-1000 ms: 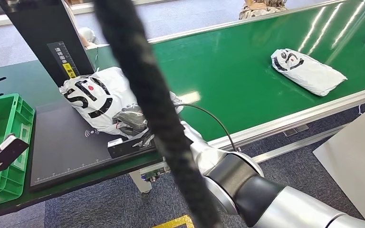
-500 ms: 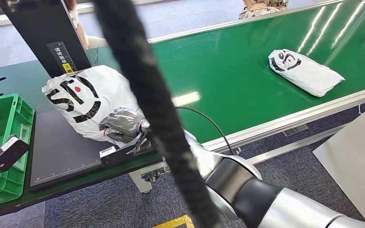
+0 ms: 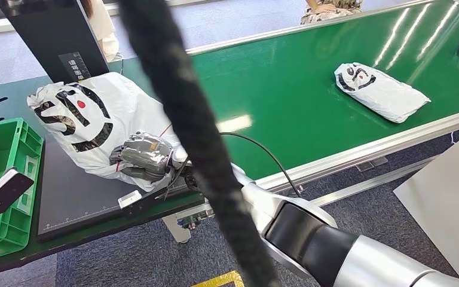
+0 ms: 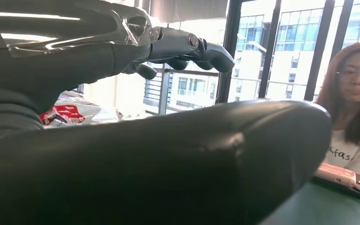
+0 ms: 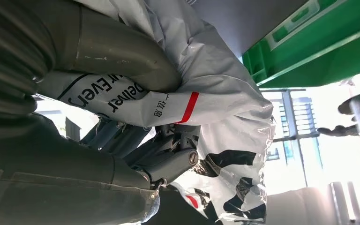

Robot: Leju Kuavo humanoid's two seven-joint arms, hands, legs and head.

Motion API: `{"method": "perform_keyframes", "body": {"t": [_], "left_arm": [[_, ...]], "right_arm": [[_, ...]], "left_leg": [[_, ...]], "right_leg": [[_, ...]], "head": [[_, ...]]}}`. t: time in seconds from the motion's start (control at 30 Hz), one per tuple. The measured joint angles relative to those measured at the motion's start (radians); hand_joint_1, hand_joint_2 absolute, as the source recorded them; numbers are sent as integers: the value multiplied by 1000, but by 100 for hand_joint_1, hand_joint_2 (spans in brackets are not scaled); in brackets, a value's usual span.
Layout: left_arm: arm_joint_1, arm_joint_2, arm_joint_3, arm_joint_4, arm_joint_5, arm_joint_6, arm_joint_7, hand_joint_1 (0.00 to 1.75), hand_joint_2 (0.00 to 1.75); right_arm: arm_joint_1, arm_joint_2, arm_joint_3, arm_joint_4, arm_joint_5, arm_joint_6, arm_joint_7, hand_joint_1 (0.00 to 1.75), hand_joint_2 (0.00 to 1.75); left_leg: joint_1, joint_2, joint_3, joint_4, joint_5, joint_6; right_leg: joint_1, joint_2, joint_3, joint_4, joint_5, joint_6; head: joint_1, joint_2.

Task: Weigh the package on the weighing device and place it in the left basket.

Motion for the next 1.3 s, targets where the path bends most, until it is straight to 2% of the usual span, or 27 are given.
{"method": "perform_keyframes", "body": {"t": [0.27,0.83,0.93,1.1,1.3], "left_arm": [[-1,-2,-2,14,1,9,-1,0,0],[-4,-10,-12,19,1,8,1,0,0],[-21,-24,-17,26,1,-2,39,0,0],[-88,-22,-21,41,-37,-91,184,0,0],[-152,-4,-24,61,-52,-135,210,0,0]], "right_arm": [[0,1,45,2,-1,-6,0,175,175],[-1,13,70,25,-13,-7,4,175,175],[-9,41,74,76,-9,-14,31,175,175],[-36,100,85,206,25,-31,114,175,175],[-43,151,90,322,40,-24,173,175,175]], "left_leg": [[0,0,0,0,0,0],[0,0,0,0,0,0],[0,0,0,0,0,0],[0,0,0,0,0,0],[0,0,-1,0,0,0]], "right_leg": [[0,0,0,0,0,0],[0,0,0,0,0,0],[0,0,0,0,0,0],[0,0,0,0,0,0],[0,0,0,0,0,0]], "head": [[0,0],[0,0],[0,0],[0,0],[0,0]]}}
